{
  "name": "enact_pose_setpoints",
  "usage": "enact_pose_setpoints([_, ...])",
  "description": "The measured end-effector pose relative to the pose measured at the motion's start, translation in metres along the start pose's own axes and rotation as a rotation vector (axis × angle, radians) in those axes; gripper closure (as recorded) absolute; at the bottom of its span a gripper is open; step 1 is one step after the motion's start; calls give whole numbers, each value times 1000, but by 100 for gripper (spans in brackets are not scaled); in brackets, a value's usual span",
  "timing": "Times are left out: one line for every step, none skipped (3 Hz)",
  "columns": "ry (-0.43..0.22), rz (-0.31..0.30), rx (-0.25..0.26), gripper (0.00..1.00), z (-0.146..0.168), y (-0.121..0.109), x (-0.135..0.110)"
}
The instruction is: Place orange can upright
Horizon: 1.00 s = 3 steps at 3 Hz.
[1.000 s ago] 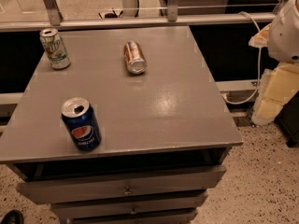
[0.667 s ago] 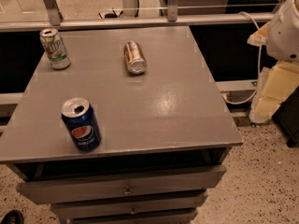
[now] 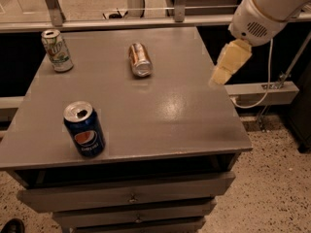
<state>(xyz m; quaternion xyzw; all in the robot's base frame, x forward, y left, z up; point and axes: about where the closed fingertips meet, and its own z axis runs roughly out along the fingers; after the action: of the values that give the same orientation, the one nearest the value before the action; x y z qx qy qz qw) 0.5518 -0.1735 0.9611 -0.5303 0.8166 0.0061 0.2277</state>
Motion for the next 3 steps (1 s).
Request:
enact_pose_setpoints([-49,117,17,0,41,-30,-38])
enact_pose_setpoints([-65,210,14,0,53,-35,-50])
enact_pose_setpoints([-67,219,6,0,56,-35,-54])
